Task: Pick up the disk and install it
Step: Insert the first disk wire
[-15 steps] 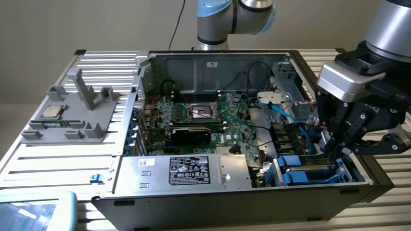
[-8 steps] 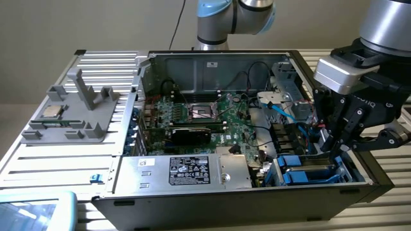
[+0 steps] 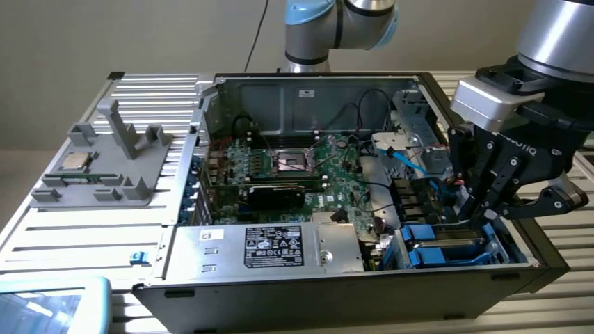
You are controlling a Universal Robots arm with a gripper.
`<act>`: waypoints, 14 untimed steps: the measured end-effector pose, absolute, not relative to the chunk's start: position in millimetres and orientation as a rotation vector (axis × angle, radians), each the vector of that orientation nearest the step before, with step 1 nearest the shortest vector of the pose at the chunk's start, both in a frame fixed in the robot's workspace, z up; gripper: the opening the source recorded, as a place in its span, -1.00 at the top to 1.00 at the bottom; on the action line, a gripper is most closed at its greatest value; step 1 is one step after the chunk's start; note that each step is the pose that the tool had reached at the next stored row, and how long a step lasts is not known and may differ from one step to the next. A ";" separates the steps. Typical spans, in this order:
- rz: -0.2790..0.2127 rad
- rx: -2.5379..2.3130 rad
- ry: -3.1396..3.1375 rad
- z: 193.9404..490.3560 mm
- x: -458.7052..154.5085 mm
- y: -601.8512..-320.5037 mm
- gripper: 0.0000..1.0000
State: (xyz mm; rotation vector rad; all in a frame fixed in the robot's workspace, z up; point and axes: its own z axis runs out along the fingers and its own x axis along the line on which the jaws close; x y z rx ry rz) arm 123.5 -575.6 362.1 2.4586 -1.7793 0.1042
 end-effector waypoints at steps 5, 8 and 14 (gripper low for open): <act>0.075 2.438 -1.785 361.5 123.5 -574.1 0.65; 0.064 2.431 -1.786 361.4 123.8 -572.7 0.65; 0.032 2.416 -1.775 361.4 126.8 -570.8 0.65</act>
